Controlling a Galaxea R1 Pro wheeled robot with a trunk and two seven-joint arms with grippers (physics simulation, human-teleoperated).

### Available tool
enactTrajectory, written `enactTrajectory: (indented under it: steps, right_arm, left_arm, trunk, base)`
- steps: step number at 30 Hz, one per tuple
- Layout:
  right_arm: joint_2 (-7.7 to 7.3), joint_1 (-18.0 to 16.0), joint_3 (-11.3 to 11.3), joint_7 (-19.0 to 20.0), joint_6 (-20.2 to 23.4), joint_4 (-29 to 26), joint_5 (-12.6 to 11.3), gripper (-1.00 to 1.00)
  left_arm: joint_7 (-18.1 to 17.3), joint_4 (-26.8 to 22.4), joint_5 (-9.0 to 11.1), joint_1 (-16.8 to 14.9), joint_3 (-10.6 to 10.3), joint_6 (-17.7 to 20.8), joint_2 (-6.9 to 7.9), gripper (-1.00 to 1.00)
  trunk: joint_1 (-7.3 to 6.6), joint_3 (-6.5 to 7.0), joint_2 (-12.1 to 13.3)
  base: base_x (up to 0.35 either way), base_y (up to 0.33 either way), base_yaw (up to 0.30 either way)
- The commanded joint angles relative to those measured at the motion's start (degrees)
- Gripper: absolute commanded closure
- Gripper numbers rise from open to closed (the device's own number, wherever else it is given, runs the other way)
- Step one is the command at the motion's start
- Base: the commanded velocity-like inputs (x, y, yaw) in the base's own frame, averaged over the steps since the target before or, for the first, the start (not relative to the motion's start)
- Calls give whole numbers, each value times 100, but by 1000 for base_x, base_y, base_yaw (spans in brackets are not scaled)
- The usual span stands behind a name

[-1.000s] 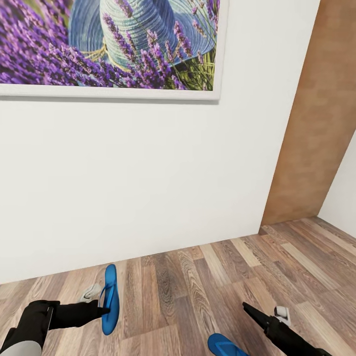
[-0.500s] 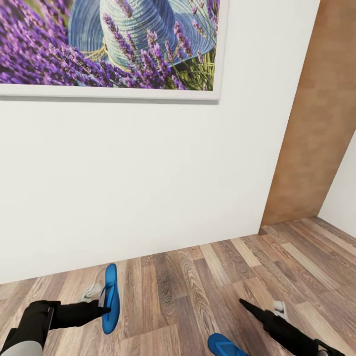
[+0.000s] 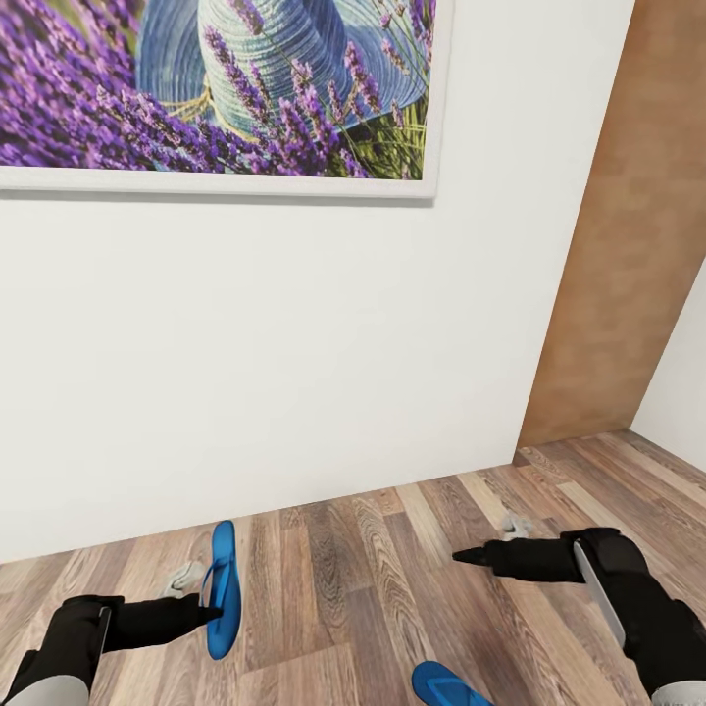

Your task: In the bedroom, move the book from the bed onto either nightstand, and place the two sandals side by side next to the bed.

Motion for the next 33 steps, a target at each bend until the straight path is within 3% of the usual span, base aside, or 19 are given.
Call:
enactTrajectory:
  steps: [1,2,4,8,11,14,20,33]
  right_arm:
    - [-3,-34,11,2,69,-3,153,-100]
    - [-5,-58,24,4,89,-4,320,-100]
    - [-16,-114,37,47,103,-7,875,-100]
    - [-26,-143,141,158,82,-18,1262,-100]
    - [-35,-150,450,191,29,-14,1542,-100]
    - [-39,-152,609,210,16,-11,1745,-100]
    - [-33,-153,828,221,-108,-14,1855,-100]
    - [16,-153,978,203,-152,72,1887,-100]
  left_arm:
    - [-54,-7,-55,-9,29,59,-8,100]
    - [-55,-8,-53,-10,30,60,-10,100]
    - [-59,-6,-49,-12,33,73,-17,100]
    - [-61,-8,-53,-11,41,87,-37,100]
    - [-59,-4,-56,-11,38,91,-75,100]
    - [-55,3,-62,-9,36,97,-96,100]
    - [-53,6,-67,-11,35,97,-102,100]
    - [-52,12,-73,-12,38,101,-100,100]
  trunk:
    - [-1,-6,-3]
    - [-1,-6,-3]
    - [-1,-6,-3]
    - [-1,-6,-3]
    - [-1,-6,-3]
    - [-1,-6,-3]
    - [-1,-6,-3]
    - [-1,-6,-3]
  base:
    - [0,0,0]
    - [0,0,0]
    - [0,0,0]
    - [0,0,0]
    - [0,0,0]
    - [0,0,0]
    - [0,0,0]
    - [0,0,0]
